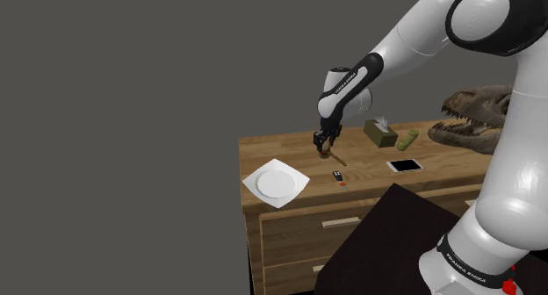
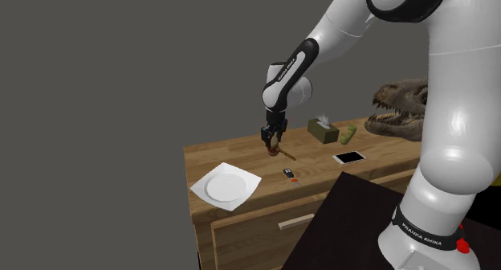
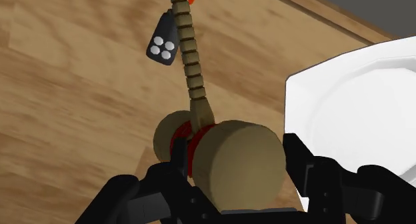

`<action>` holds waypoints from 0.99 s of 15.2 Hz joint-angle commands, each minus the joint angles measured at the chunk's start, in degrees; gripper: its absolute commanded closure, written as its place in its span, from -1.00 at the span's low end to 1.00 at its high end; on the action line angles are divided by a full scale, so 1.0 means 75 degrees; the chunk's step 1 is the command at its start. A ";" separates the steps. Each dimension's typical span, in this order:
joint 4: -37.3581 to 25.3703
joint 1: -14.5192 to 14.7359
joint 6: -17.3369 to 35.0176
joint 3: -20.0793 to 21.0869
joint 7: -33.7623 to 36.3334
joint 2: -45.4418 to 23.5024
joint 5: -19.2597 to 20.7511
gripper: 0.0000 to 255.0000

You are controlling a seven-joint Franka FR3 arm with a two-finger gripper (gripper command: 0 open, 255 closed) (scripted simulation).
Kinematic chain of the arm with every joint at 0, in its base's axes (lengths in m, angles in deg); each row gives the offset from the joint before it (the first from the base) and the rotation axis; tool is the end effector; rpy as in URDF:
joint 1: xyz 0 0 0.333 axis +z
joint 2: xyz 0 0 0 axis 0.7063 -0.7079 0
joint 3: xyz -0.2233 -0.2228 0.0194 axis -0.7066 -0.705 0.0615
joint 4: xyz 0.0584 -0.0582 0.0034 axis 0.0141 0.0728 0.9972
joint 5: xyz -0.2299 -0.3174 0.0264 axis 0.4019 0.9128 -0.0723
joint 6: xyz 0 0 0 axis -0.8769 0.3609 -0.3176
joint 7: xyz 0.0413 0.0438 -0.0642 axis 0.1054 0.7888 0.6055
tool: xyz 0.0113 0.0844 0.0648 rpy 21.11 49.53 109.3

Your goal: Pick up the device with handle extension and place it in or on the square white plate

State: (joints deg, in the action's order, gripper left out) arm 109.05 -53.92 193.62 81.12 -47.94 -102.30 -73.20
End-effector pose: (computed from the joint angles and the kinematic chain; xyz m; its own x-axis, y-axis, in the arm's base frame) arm 0.5225 -0.1456 0.2410 0.9874 -0.1474 0.0584 -0.1494 -0.9883 0.0304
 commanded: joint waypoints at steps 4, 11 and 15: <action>-0.0026 0.0026 -0.0480 -0.0040 0.0045 0.0455 0.0083 1.00; -0.0288 0.0511 -0.0981 0.0187 0.0887 0.0681 0.0265 1.00; -0.0661 0.0963 -0.1307 0.0430 0.1660 0.0614 0.0382 1.00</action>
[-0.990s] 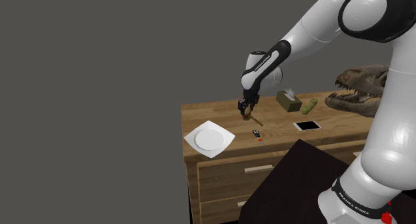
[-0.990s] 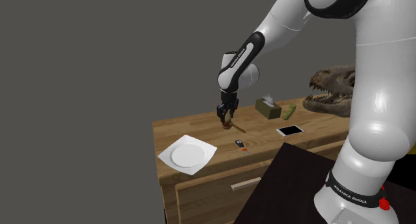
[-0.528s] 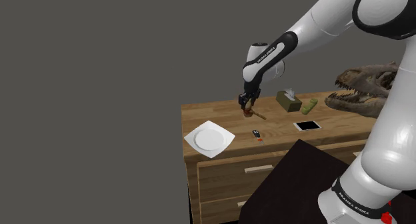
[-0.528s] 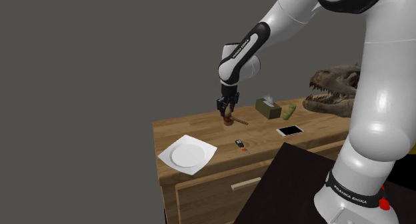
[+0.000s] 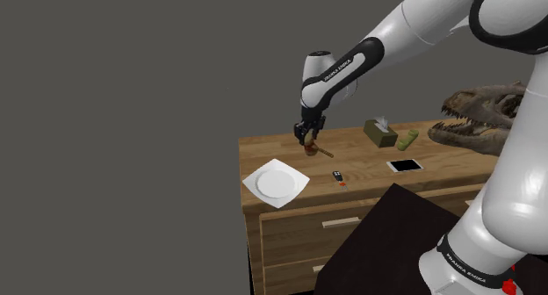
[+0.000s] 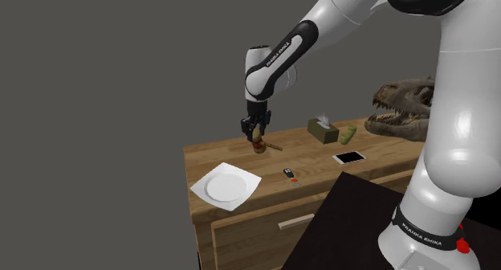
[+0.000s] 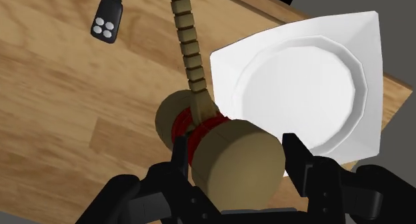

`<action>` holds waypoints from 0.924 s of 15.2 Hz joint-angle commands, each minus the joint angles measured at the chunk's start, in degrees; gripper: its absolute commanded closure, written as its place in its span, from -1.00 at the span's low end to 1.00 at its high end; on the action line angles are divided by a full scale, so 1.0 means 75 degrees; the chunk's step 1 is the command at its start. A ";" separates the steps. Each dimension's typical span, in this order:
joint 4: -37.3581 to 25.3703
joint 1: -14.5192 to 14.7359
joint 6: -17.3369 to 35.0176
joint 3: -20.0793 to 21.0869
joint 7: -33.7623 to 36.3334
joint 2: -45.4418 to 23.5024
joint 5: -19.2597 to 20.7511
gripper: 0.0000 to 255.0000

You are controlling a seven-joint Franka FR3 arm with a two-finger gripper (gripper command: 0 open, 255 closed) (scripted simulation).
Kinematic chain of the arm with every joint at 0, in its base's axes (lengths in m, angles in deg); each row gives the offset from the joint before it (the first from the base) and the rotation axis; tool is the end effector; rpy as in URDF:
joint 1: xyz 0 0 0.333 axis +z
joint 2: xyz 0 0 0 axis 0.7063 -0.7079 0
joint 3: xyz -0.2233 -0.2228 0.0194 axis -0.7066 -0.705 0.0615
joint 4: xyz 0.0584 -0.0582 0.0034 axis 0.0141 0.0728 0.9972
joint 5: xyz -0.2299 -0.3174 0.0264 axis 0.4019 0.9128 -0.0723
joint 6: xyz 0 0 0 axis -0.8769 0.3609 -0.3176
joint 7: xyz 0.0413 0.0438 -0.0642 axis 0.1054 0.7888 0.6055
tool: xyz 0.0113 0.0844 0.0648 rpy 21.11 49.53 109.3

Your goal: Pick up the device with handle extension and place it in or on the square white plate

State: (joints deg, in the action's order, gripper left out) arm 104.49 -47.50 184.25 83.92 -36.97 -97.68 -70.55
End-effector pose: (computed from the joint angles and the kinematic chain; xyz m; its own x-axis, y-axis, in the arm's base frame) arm 0.5554 -0.0607 0.3009 0.9876 -0.1455 0.0583 -0.1475 -0.9886 0.0306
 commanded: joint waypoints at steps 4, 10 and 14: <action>-0.0566 0.0540 -0.0425 0.0290 0.0920 -0.0174 0.0128 1.00; -0.1585 0.1151 -0.1046 0.0598 0.1893 -0.0613 0.0259 1.00; -0.1473 0.1155 -0.0695 0.0589 0.1920 -0.0852 0.0282 1.00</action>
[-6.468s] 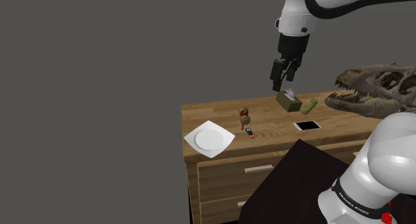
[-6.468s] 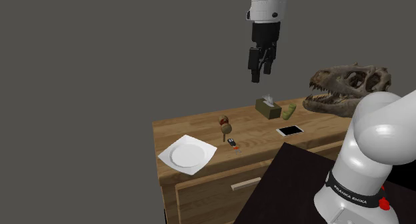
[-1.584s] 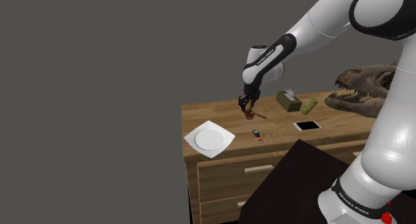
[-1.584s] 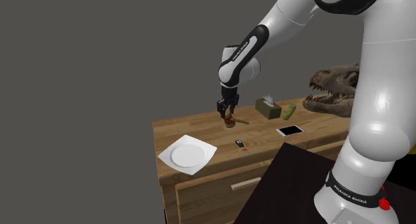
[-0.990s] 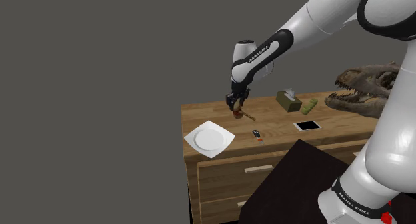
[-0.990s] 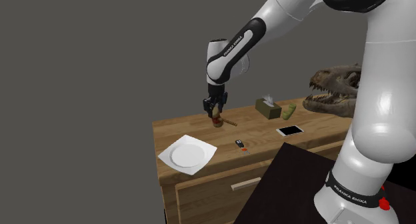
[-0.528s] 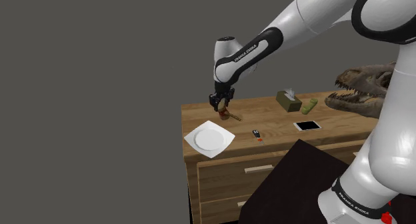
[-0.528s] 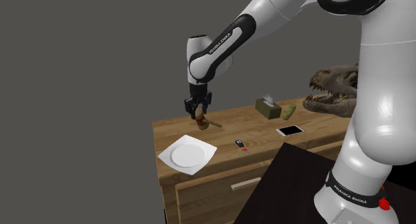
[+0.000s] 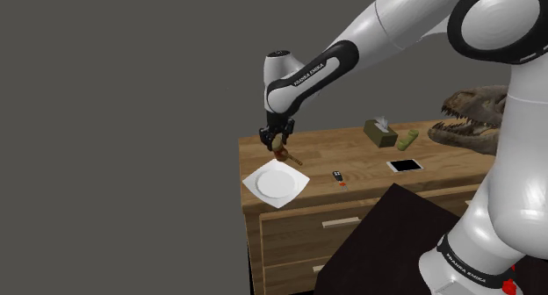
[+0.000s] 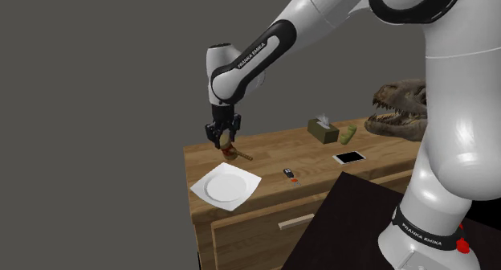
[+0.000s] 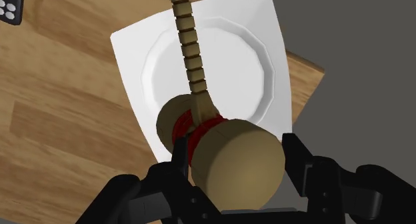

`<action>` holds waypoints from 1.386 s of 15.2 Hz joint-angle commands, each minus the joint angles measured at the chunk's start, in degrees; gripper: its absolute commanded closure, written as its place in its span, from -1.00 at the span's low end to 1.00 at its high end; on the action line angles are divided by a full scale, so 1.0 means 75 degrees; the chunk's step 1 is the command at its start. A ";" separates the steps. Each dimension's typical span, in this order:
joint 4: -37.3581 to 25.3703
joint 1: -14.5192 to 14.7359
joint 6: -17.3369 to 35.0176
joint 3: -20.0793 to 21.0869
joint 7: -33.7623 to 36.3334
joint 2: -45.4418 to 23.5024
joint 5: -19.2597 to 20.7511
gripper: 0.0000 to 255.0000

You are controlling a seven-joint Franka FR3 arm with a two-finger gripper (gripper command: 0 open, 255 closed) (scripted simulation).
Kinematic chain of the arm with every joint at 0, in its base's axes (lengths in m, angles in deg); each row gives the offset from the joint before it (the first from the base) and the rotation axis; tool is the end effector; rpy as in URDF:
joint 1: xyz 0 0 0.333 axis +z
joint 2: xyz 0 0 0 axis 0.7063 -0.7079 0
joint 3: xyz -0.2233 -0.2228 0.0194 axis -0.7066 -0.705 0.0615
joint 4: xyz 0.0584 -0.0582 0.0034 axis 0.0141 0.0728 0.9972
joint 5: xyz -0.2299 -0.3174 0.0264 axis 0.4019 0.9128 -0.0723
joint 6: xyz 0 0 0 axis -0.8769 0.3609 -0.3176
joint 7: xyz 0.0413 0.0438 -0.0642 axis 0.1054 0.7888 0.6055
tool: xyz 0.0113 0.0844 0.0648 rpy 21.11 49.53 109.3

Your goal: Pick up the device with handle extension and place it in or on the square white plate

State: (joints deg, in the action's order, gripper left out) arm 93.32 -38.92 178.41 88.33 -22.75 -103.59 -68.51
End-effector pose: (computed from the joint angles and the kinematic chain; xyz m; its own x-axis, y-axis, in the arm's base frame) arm 0.6023 0.0698 0.3141 0.9875 -0.1471 0.0574 -0.1490 -0.9884 0.0305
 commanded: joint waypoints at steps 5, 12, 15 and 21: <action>0.0118 0.0016 0.0510 -0.0012 0.0060 -0.0390 0.0040 1.00; 0.0192 0.0028 0.1086 -0.0034 0.0112 -0.0893 0.0086 1.00; 0.0199 0.0034 0.1324 -0.0046 0.0135 -0.1124 0.0105 1.00; 0.0187 0.0043 0.1604 -0.0061 0.0163 -0.1415 0.0129 1.00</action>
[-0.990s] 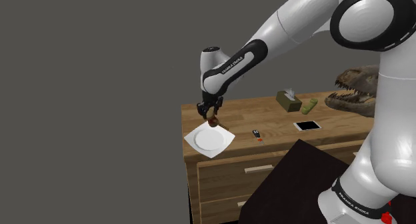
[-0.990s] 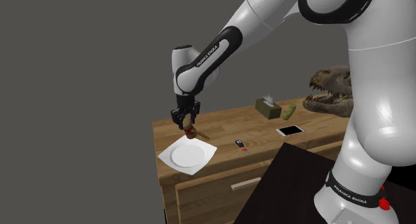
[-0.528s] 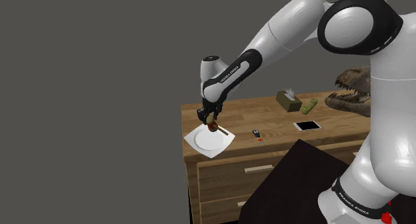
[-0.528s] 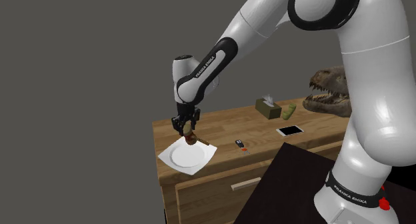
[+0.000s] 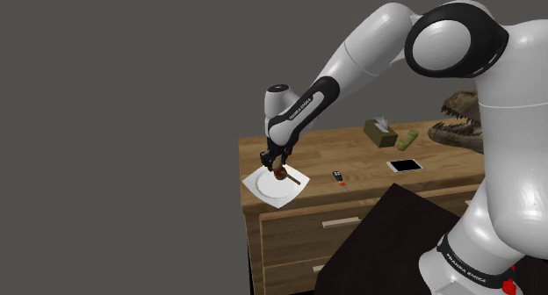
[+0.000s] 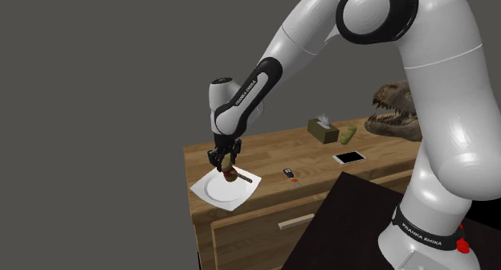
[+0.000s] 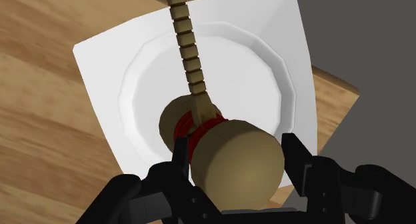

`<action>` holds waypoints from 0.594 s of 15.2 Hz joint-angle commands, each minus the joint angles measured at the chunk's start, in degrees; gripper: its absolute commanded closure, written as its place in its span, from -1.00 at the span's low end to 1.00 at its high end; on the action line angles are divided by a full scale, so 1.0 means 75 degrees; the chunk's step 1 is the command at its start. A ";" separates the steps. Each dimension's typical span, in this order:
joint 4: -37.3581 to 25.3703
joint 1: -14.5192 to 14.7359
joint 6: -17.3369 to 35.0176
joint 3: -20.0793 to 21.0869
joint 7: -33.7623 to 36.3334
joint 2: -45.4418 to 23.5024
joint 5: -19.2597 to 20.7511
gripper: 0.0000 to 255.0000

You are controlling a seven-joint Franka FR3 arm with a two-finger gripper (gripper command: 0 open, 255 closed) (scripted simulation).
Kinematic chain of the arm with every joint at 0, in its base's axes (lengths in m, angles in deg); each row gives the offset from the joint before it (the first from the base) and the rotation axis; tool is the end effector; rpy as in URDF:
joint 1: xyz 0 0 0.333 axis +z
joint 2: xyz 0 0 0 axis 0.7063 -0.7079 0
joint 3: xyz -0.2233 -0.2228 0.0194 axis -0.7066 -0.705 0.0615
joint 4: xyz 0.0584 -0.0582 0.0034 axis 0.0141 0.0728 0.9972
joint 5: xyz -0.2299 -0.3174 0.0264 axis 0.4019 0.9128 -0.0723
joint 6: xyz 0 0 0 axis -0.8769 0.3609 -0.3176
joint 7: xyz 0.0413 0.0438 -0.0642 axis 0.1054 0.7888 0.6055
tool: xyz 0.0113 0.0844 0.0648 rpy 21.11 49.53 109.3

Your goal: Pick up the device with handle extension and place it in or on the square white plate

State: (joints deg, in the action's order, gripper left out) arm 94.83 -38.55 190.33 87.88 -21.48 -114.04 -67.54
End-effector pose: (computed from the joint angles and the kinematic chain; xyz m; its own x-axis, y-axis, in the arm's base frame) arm 0.6020 0.0713 0.2116 0.9874 -0.1475 0.0573 -0.1494 -0.9883 0.0307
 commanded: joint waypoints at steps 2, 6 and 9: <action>-0.0014 -0.0006 0.0015 -0.0002 -0.0006 -0.0022 0.0000 1.00; -0.0013 -0.0006 0.0015 -0.0002 -0.0006 -0.0022 0.0000 -1.00; -0.0014 -0.0005 0.0015 -0.0002 -0.0006 -0.0023 0.0000 -1.00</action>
State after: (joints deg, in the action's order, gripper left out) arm 94.73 -38.59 190.44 87.87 -21.53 -114.21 -67.54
